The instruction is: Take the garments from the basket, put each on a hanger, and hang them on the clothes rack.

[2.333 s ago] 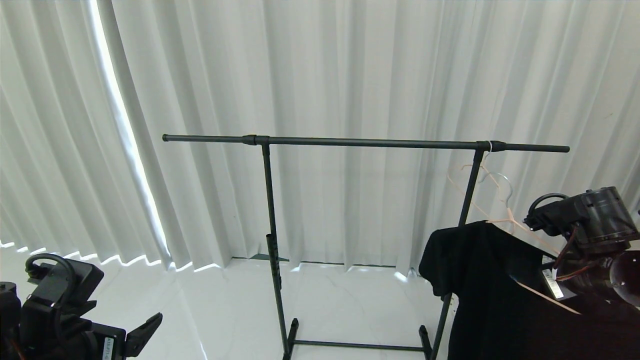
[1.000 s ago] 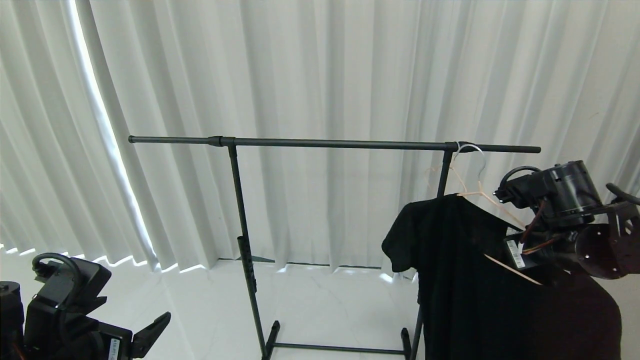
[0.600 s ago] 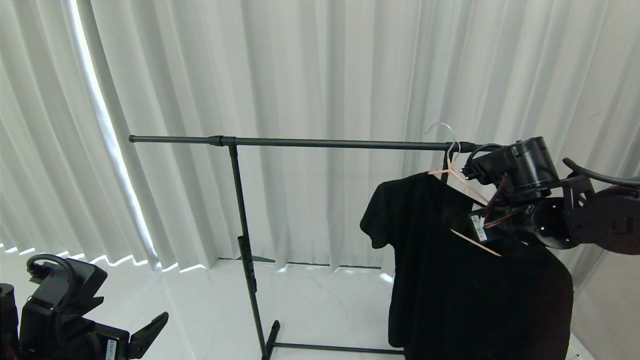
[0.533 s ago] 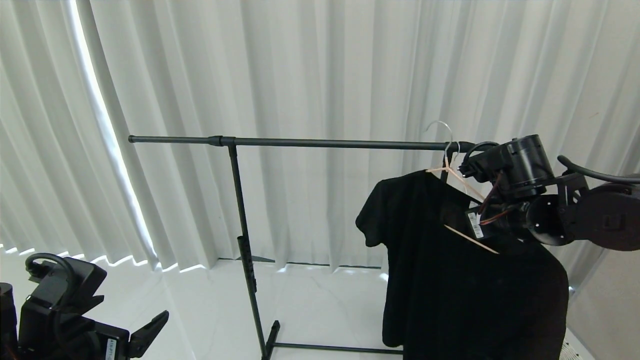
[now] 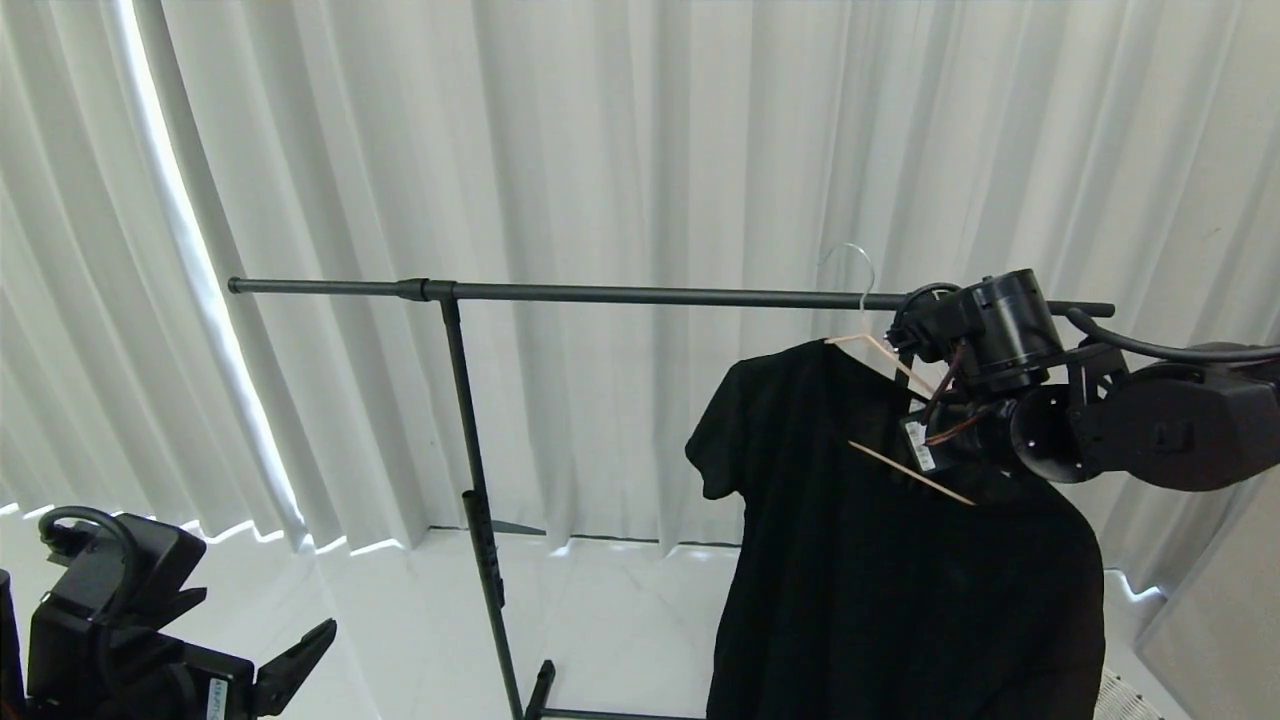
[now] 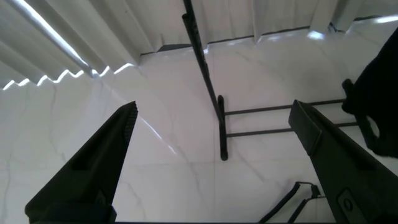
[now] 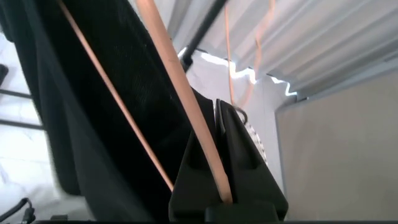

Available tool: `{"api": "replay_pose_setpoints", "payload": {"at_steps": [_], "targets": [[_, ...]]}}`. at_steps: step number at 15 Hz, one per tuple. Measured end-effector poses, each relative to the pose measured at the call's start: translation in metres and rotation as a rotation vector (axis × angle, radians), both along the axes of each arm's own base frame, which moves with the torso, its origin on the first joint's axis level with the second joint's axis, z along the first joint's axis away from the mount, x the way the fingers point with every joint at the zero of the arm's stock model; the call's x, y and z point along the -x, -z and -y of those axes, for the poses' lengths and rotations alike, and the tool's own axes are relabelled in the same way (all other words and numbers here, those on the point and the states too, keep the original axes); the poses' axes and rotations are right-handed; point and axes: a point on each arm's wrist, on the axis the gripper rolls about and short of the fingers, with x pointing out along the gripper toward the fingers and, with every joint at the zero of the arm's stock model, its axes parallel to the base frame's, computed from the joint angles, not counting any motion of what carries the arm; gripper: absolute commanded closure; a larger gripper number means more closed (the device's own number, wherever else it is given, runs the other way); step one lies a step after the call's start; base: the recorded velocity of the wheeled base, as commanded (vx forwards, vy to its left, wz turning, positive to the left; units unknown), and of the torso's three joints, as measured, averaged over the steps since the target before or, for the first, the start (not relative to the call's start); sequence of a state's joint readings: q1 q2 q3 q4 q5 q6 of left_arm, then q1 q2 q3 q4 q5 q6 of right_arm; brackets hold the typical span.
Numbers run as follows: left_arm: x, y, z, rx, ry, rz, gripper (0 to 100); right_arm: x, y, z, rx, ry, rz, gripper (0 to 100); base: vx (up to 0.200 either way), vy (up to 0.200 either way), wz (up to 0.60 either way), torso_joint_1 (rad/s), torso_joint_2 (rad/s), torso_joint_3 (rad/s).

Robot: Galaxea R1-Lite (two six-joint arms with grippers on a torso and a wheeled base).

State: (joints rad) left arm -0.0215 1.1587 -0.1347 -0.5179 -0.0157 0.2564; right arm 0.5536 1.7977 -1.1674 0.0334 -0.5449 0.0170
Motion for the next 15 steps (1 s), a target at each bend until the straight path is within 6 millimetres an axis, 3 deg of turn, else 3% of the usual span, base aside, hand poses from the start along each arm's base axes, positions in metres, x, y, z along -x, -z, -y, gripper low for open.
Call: {"api": "replay_pose_setpoints", "payload": {"at_steps": [10, 15], "targets": [[0.0, 0.0, 0.0, -0.001, 0.0, 0.0, 0, 0.006, 0.002, -0.012, 0.004, -0.039, -0.007, 100, 0.2, 0.0, 0.0, 0.004, 0.0, 0.003], [0.003, -0.002, 0.003, -0.023, 0.034, 0.023, 0, 0.005, 0.006, -0.014, 0.01, -0.044, -0.016, 100, 0.0, 0.0, 0.0, 0.0, 0.0, 0.0]]}}
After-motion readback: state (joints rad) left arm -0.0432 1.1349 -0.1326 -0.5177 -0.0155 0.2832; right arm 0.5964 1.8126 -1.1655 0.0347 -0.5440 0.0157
